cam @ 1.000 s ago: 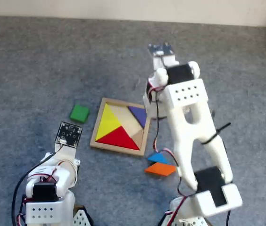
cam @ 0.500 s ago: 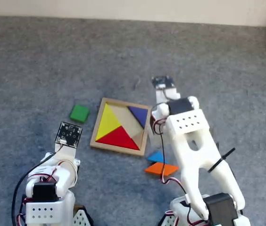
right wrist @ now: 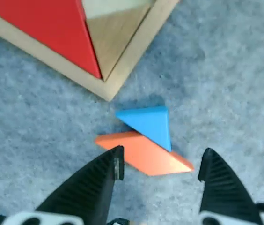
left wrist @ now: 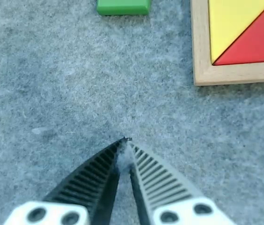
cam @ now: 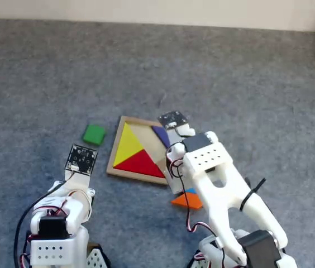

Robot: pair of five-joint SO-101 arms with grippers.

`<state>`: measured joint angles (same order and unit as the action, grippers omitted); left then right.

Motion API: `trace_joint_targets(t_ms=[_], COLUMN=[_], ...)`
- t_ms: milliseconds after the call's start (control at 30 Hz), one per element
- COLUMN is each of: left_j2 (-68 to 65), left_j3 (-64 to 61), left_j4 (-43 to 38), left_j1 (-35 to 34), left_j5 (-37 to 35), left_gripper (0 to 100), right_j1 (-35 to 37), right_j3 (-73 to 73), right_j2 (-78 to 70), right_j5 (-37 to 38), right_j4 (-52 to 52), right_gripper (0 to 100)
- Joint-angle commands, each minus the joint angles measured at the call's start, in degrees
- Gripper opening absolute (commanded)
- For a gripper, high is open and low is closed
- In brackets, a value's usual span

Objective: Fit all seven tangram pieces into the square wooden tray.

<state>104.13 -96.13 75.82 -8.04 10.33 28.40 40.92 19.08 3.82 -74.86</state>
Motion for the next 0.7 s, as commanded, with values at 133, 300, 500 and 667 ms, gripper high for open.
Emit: trace_joint_targets(t_ms=[133,300,500,667], left_j2=[0.40,0.40,0.40,0.40], left_j3=[-1.01,-1.01,-1.01,-1.01], left_j4=[0.18,0.18,0.18,0.18], left_j1=[-0.66,-0.66,-0.66,-0.66], left_j5=[-0.18,-0.18,-0.18,-0.18], left_gripper=[0,0,0,0], right_j1=[0.92,3.56,4.44,4.44], right_j3=[1.36,6.99,14.81,19.74], right_j2=[2.07,2.07,2.07,2.07], right_j5=[1.05,3.78,4.66,4.66], right_j4=[1.27,3.74,11.82,18.42], right_gripper=[25.7,25.8,25.8,25.6])
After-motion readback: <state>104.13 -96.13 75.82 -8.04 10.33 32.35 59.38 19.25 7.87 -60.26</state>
